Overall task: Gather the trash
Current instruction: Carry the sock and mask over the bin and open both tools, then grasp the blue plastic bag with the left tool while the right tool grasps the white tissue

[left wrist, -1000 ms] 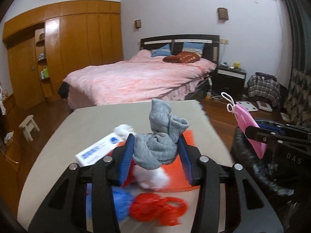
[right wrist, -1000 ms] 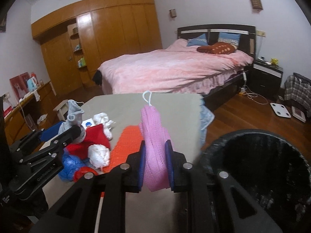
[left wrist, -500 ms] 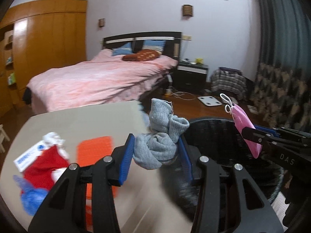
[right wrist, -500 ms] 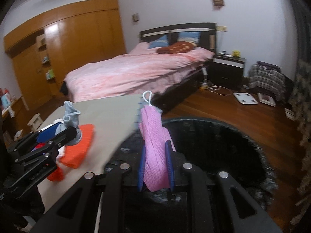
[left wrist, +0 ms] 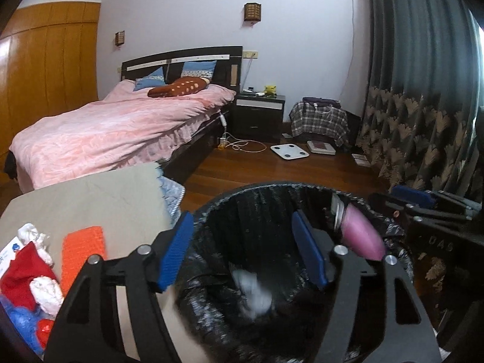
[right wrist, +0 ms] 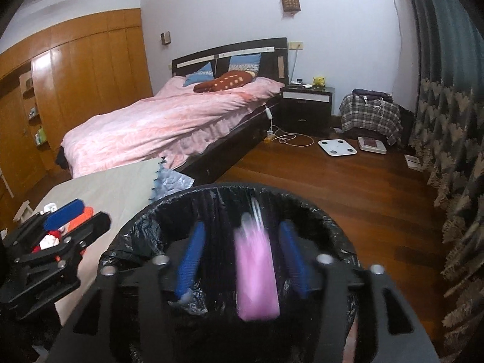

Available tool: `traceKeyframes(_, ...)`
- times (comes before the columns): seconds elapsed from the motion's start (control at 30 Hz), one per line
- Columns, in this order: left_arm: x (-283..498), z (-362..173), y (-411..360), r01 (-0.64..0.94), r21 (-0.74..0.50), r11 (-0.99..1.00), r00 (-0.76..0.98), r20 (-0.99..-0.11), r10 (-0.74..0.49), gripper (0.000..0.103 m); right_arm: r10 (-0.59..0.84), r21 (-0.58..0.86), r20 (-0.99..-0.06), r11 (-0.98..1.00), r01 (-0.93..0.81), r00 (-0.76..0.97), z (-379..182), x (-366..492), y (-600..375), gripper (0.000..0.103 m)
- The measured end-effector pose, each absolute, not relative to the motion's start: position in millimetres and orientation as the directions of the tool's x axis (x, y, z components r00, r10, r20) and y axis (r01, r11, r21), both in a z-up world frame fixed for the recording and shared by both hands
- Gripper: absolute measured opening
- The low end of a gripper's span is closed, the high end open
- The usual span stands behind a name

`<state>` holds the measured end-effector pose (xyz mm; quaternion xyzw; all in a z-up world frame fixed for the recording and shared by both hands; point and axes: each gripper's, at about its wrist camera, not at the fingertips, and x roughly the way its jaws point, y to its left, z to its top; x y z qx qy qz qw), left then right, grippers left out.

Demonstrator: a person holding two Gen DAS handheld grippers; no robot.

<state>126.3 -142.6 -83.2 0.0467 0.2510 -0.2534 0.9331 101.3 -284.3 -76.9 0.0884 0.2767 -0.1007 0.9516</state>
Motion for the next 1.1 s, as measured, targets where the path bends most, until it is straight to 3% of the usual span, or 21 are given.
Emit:
traceKeyframes(0.07, 126, -82, -131, 0.472, -0.031, 0.881, 0.762, -0.488, -0.425, 0.072, -0.149, 0.111, -0.533, 0.964, 0.243, 0.833, -75, 101, -279, 0.083)
traceKeyframes(0.17, 122, -75, -110, 0.418, -0.018, 0.908, 0.794, -0.478, -0.375, 0.079, -0.14, 0.117, -0.513, 0.966, 0.231, 0.847, -72, 104, -264, 0.095)
traceKeyframes(0.73, 89, -65, 63, 0.039, 0.086, 0.996, 0.87, -0.492, 0.008, 0.083, 0.166, 0.106, -0.496, 0.986, -0.131, 0.852, -77, 143, -106, 0.097)
traceKeyframes(1.1, 87, -97, 117, -0.064, 0.079, 0.995, 0.822, -0.561, 0.098, 0.081, 0.236, 0.101, -0.497, 0.972, -0.214, 0.835, -99, 153, -53, 0.097)
